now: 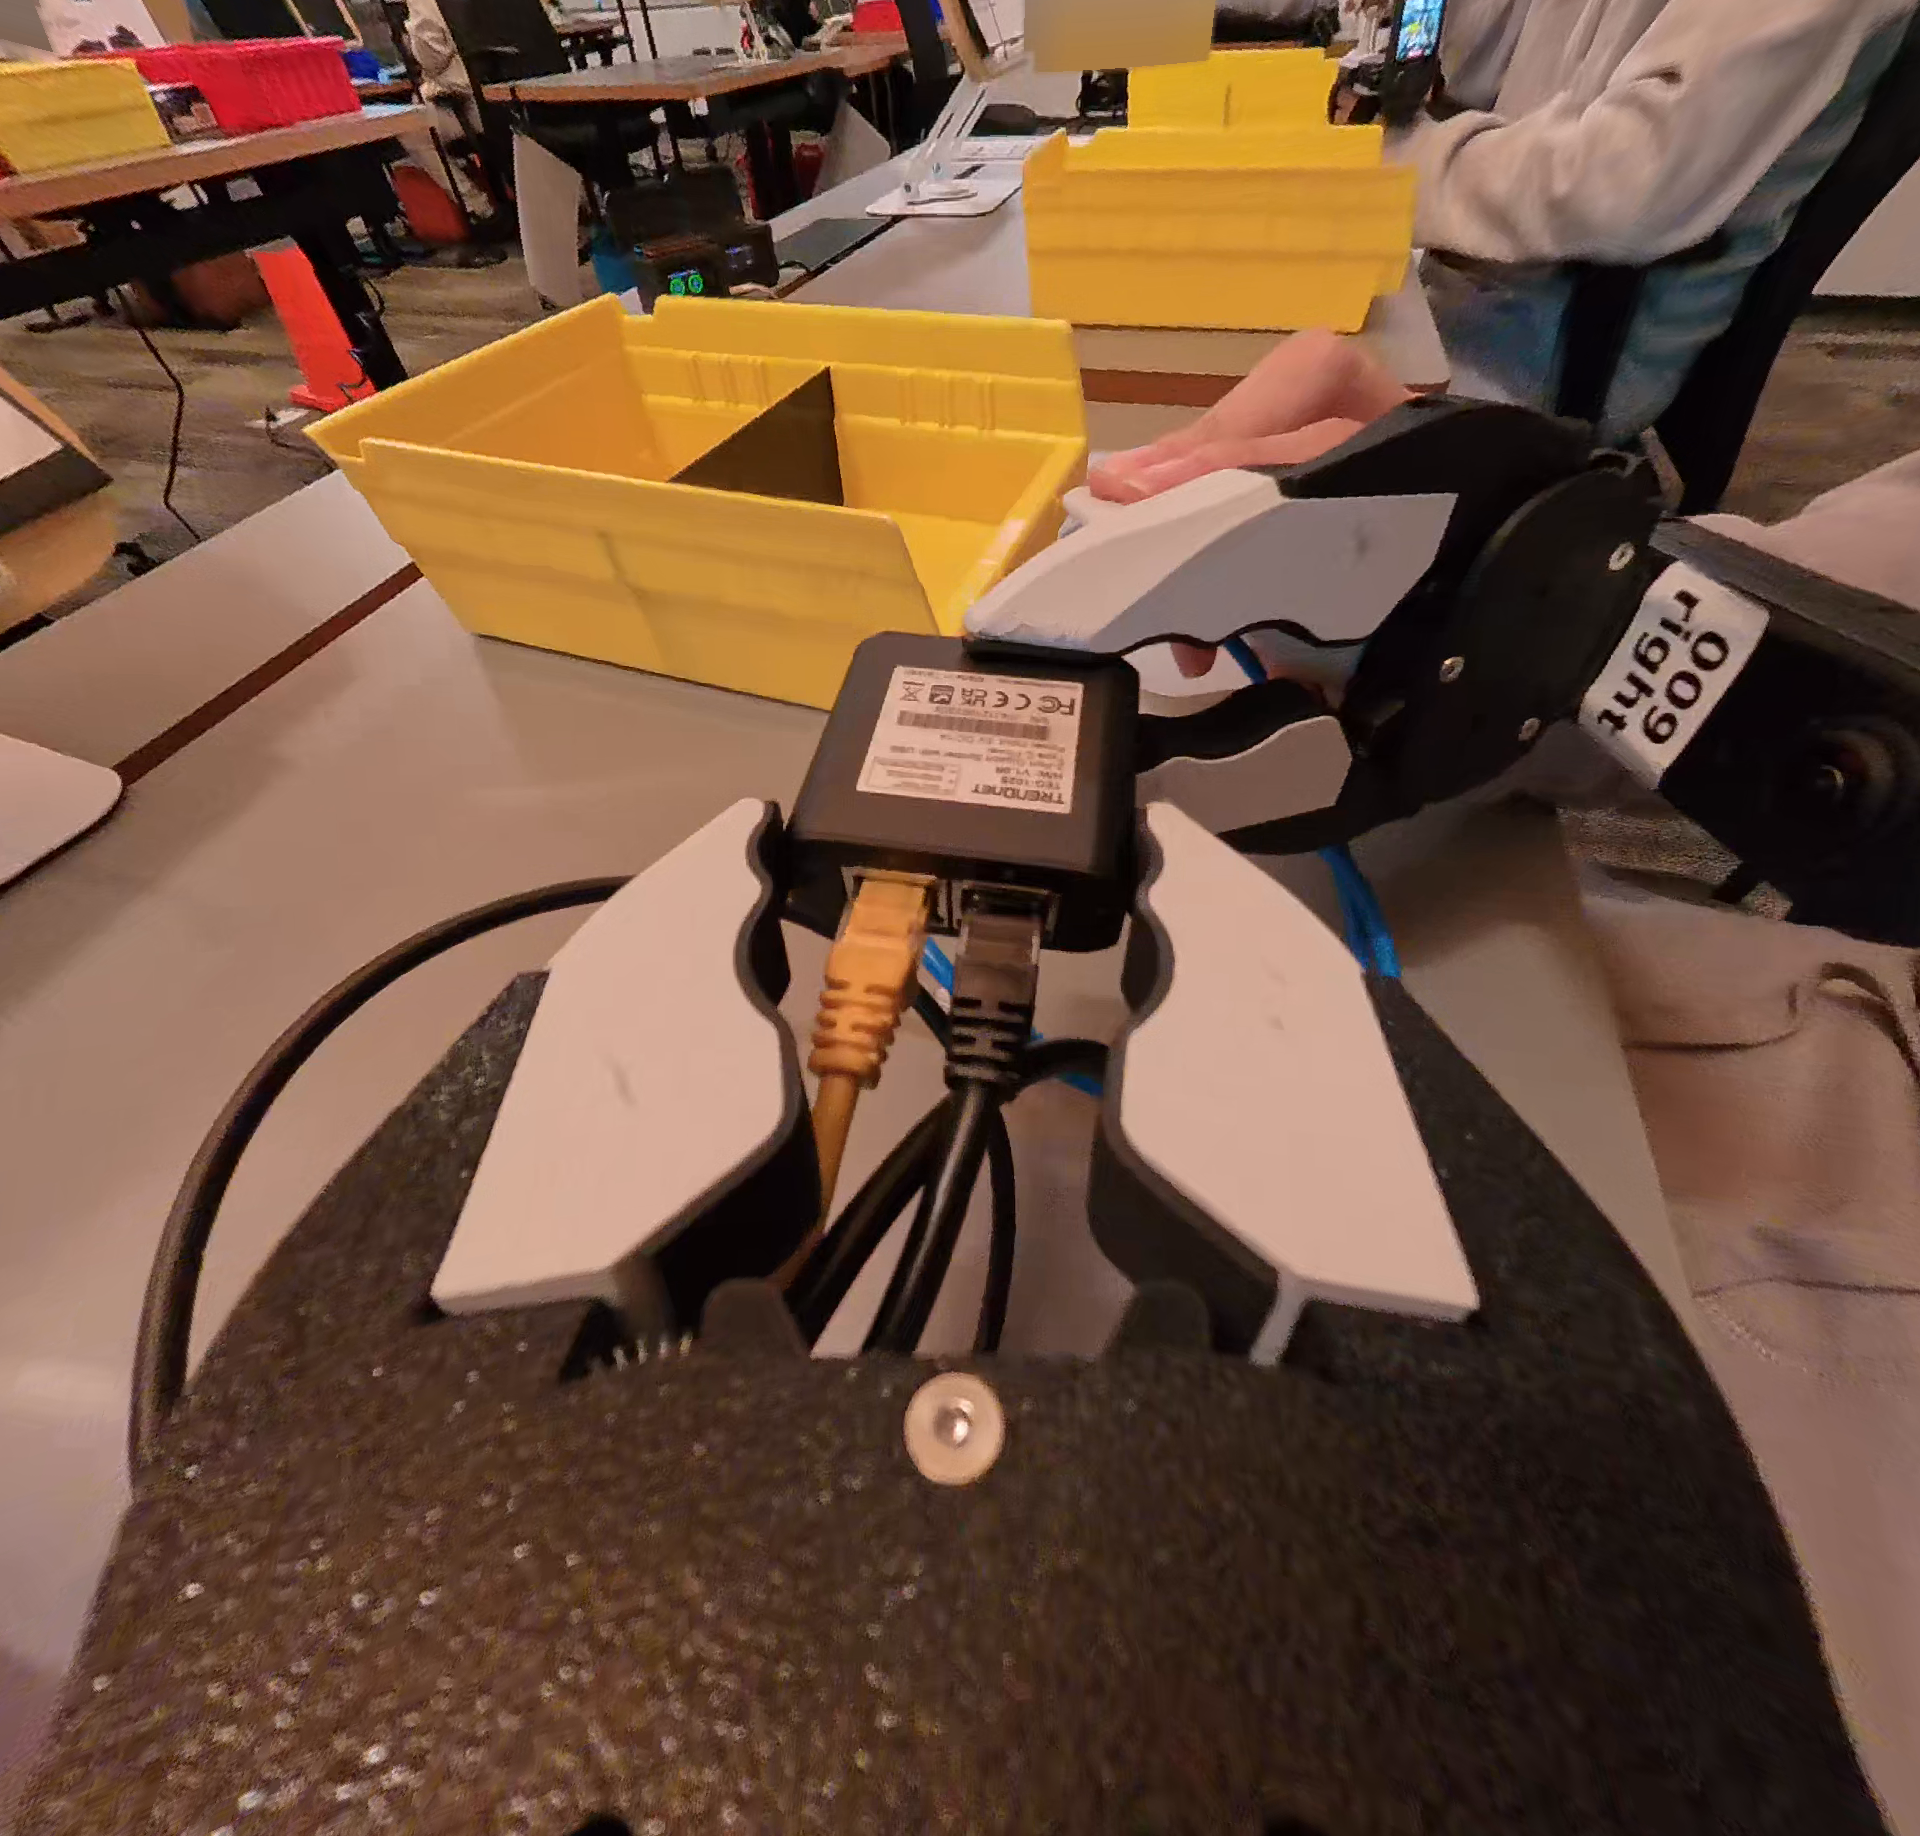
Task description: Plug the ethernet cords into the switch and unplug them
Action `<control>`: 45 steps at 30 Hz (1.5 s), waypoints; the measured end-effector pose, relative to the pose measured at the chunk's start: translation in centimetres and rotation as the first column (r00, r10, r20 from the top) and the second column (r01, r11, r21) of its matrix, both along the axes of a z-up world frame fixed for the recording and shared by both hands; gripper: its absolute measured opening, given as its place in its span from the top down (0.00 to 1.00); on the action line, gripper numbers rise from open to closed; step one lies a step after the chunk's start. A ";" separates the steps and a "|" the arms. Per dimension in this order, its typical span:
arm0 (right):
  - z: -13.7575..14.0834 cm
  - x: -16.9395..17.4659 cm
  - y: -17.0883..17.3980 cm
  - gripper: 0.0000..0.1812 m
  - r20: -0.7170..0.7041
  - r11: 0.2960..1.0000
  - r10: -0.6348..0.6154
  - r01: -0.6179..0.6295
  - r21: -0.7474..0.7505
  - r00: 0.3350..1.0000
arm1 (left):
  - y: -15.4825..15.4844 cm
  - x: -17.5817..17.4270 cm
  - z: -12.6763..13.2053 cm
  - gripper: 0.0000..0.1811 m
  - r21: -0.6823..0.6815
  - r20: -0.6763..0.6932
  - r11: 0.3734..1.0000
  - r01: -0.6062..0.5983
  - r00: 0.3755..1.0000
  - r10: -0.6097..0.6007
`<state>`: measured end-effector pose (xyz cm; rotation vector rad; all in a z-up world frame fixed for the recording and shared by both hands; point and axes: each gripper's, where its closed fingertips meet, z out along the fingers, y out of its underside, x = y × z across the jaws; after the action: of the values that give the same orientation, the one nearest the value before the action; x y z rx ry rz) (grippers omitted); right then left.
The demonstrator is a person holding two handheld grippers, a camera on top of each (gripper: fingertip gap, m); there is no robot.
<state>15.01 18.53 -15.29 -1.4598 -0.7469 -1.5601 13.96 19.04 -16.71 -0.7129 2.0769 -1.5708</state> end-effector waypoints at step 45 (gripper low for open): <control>0.9 -1.9 -1.0 0.88 -0.203 0.542 0.813 0.580 0.608 -0.546 | 1.0 -1.3 0.6 0.66 0.017 0.107 0.953 -0.304 0.948 0.300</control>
<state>13.07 17.55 -14.39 -0.9160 0.8813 0.7103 12.70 20.00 -16.13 -0.8724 1.8154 -1.3686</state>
